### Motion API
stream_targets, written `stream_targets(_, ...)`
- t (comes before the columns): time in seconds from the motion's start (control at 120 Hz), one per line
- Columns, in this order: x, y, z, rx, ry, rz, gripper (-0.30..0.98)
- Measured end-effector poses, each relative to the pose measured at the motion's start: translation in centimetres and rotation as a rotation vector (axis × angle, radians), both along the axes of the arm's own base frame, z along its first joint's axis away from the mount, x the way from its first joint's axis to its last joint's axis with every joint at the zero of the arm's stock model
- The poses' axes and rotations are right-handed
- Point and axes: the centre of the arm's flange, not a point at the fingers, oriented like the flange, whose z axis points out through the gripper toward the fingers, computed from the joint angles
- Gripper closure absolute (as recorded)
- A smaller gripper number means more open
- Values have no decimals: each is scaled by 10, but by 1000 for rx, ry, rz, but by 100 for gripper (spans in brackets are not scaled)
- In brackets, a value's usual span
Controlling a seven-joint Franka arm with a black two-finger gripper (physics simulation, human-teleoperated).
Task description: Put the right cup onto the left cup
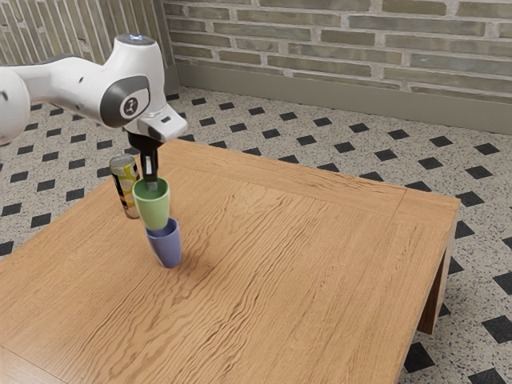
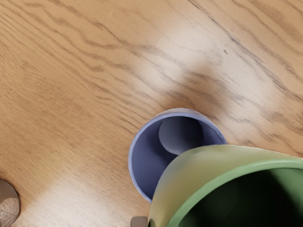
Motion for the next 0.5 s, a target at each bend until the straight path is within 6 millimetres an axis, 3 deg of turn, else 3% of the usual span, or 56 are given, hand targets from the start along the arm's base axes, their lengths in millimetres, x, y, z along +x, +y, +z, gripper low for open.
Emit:
stream_targets(0.308, 14, -4, -9, 26, 15, -58, 79)
stream_targets(0.5, 19, -4, -24, 26, 38, -76, 79)
